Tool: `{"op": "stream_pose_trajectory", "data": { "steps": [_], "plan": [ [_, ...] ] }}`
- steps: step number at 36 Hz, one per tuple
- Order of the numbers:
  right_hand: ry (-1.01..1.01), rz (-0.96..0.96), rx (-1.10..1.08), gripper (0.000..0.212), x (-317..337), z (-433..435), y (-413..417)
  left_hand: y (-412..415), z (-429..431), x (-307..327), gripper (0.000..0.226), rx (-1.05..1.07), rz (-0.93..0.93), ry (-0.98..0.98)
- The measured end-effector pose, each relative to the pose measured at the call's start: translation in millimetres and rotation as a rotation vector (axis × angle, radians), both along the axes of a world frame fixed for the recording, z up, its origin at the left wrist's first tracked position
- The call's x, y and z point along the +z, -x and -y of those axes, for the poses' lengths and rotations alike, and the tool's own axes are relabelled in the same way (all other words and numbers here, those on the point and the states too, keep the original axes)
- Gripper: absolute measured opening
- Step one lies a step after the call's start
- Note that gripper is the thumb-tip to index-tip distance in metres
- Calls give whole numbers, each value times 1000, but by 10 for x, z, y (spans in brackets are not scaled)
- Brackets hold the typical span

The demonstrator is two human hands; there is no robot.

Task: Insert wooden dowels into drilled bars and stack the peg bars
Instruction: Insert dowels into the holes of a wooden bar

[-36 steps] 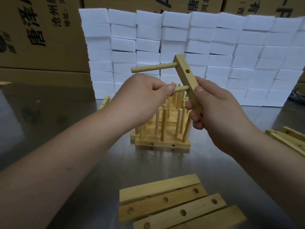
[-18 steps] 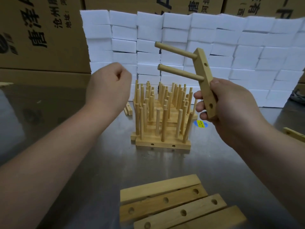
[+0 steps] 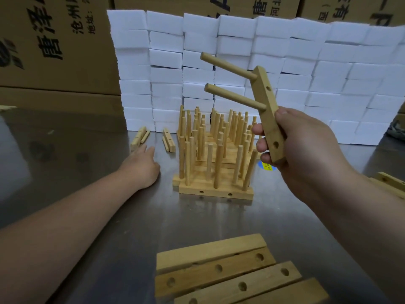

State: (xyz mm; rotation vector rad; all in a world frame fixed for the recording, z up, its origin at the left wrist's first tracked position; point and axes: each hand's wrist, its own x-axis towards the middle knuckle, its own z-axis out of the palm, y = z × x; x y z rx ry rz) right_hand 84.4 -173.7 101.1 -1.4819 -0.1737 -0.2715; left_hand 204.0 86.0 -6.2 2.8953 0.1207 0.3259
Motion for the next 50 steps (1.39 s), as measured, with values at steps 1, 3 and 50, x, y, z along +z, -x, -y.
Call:
{"op": "stream_pose_trajectory", "data": {
  "steps": [1,3,50],
  "plan": [
    [0,-1,3,28,-2,-5,3,-23,2,2,43,-1,6,-18],
    [-8,-1,13,26,-2,-13,11,-83,7,15,46,-17,4,-60],
    [-24,50,50,23,-2,-14,-1,-502,12,70,19,184,85,-18]
  ]
}}
